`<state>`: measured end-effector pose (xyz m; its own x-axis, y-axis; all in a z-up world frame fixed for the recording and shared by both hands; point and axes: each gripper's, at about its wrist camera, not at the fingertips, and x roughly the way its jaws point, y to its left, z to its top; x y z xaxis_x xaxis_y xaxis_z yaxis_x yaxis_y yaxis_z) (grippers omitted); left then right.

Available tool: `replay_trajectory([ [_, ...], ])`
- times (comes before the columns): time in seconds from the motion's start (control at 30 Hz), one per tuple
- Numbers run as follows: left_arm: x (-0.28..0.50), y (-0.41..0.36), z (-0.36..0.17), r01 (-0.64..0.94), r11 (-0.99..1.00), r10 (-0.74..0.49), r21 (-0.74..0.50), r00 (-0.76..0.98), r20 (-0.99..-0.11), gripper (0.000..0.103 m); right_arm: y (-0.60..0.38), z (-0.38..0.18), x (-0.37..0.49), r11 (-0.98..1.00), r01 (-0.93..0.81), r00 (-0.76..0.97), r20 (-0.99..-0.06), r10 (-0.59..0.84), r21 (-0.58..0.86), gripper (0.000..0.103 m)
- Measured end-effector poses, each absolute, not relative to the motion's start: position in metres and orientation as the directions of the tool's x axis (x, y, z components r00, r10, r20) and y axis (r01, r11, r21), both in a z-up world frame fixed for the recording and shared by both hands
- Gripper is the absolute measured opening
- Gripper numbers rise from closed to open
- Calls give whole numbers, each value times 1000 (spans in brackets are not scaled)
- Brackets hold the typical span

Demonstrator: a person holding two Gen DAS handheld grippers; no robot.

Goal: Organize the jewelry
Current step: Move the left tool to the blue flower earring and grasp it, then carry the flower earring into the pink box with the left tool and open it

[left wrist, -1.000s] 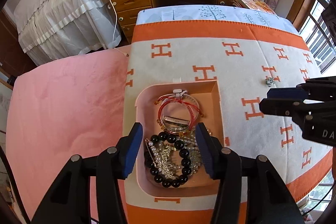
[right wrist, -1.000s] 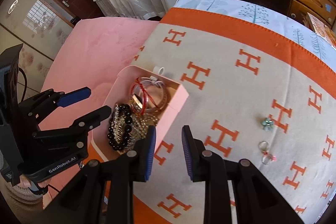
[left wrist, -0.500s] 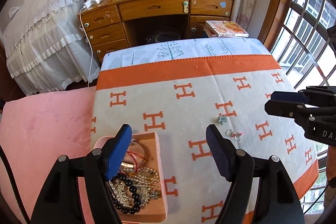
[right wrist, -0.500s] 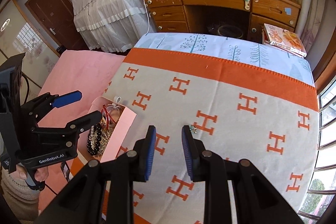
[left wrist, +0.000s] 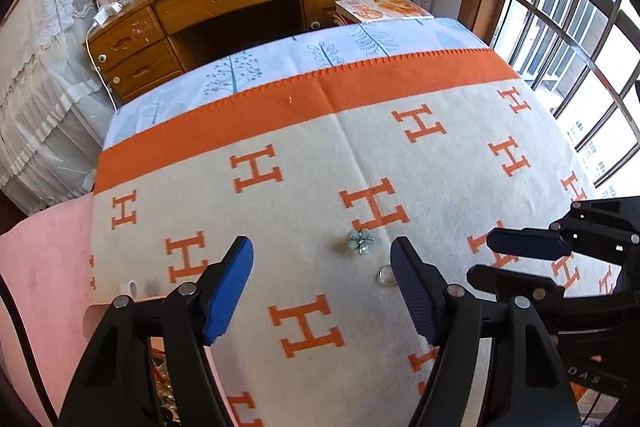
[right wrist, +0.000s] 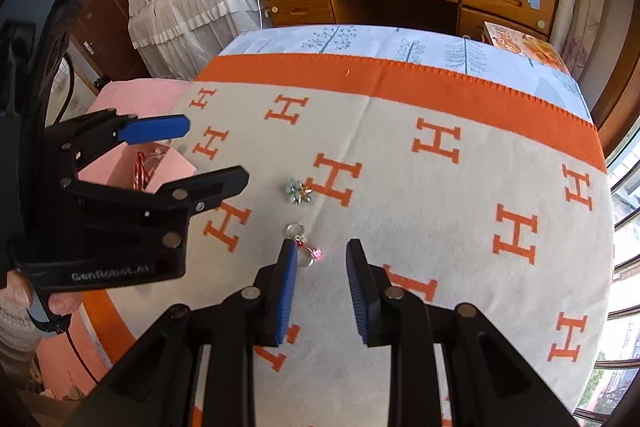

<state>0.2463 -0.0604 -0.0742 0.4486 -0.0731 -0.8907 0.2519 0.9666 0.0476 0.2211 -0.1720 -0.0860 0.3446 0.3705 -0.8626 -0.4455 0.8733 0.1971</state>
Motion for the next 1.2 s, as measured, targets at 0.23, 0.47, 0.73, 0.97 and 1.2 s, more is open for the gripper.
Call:
replay_trajectory([
  [0.23, 278, -62, -123, 229, 973, -102, -30, 307, -946, 42, -179, -114, 222, 861, -450, 290, -874, 391, 236, 26],
  [0.47, 281, -62, -126, 242, 967, -151, -76, 306, -940, 40, -181, -127, 226, 853, -440, 258, -870, 421, 282, 26],
  [0.73, 288, -59, -128, 207, 967, -206, -151, 278, -938, 48, -178, -127, 224, 841, -445, 259, -856, 448, 306, 26],
  [0.97, 286, -69, -133, 221, 969, -172, -106, 304, -937, 18, -174, -131, 221, 845, -448, 266, -859, 437, 292, 26],
  [1.2, 263, -52, -109, 177, 981, -148, -85, 382, -912, 17, -171, -131, 217, 853, -439, 283, -858, 429, 282, 26],
])
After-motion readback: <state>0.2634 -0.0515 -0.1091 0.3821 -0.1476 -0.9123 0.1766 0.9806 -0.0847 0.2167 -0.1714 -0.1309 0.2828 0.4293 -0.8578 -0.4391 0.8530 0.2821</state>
